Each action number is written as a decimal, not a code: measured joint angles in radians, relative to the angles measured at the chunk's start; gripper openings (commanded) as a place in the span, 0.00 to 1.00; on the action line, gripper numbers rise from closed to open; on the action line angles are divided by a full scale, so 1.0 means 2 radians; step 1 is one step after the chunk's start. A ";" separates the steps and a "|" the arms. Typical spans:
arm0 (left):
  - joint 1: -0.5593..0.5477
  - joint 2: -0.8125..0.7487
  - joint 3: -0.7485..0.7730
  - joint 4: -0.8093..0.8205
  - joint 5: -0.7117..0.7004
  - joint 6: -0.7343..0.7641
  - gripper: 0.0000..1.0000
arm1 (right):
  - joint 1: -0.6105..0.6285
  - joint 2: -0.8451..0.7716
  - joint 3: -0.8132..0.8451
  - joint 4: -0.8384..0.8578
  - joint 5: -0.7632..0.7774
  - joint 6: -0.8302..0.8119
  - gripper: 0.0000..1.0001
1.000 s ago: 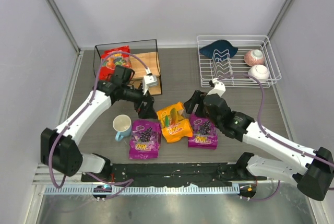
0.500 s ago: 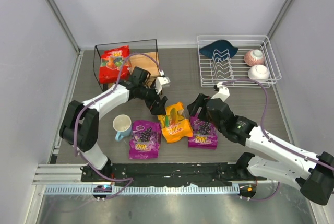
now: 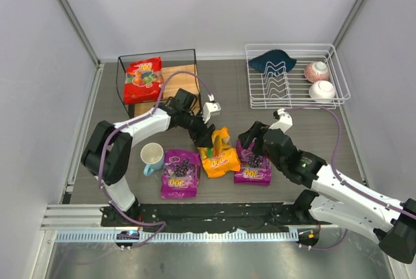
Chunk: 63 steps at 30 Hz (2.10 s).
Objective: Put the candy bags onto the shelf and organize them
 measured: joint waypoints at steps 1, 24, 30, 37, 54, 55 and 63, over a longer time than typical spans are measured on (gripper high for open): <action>-0.002 0.000 0.000 0.000 0.001 0.000 0.64 | 0.000 -0.002 -0.002 0.000 0.000 0.000 0.68; -0.018 0.010 0.059 -0.066 -0.032 -0.076 0.00 | 0.000 -0.027 -0.016 -0.005 0.013 0.003 0.64; -0.020 -0.006 0.095 -0.064 -0.104 -0.165 0.00 | 0.000 -0.027 -0.016 -0.005 0.014 0.003 0.70; -0.020 -0.020 0.130 -0.055 -0.167 -0.248 0.00 | 0.000 -0.032 -0.017 0.002 0.015 0.015 0.75; -0.022 -0.020 0.147 -0.063 -0.183 -0.359 0.77 | 0.001 0.083 -0.045 0.166 -0.044 0.059 0.71; -0.024 -0.020 0.152 -0.069 -0.179 -0.357 0.79 | 0.001 0.083 -0.045 0.167 -0.045 0.059 0.71; -0.061 -0.020 0.182 -0.130 -0.136 -0.286 0.81 | 0.001 0.019 -0.045 0.143 -0.020 0.055 0.67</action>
